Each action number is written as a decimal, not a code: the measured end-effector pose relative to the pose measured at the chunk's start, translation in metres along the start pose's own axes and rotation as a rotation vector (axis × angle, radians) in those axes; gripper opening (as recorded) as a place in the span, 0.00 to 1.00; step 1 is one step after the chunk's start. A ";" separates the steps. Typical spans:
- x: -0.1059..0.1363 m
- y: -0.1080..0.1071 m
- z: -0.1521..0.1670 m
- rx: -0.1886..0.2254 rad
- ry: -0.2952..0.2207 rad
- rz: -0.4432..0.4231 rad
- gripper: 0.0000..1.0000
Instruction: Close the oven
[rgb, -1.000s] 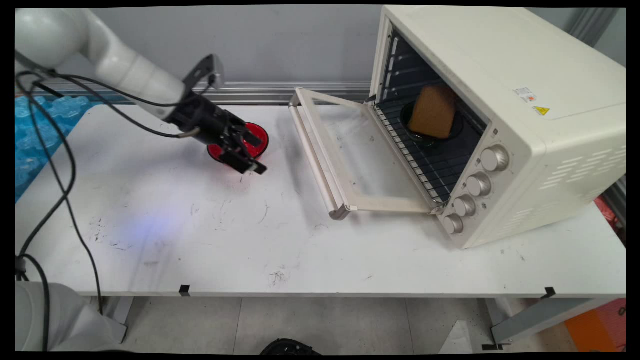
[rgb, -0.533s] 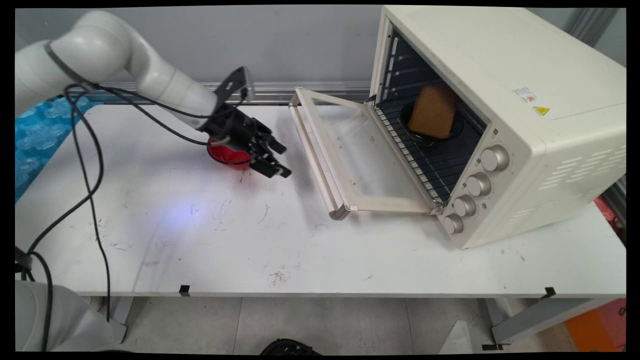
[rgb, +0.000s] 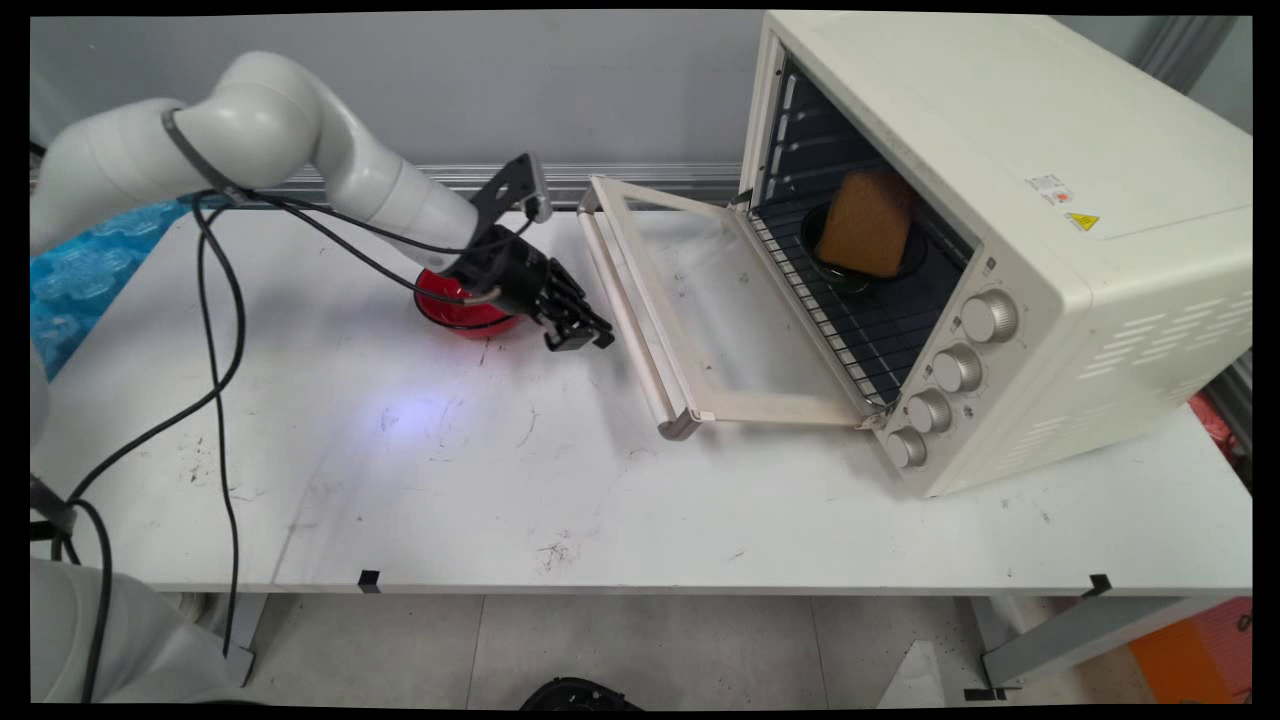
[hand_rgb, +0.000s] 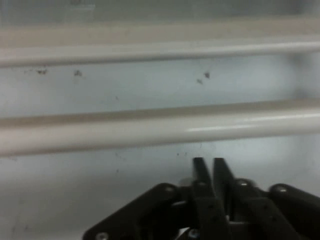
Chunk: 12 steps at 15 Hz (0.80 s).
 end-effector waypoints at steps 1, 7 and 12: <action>0.001 0.000 0.003 0.001 0.001 0.001 0.00; 0.012 -0.003 0.012 0.015 0.031 -0.007 0.00; 0.026 -0.006 0.006 0.027 0.068 -0.006 0.00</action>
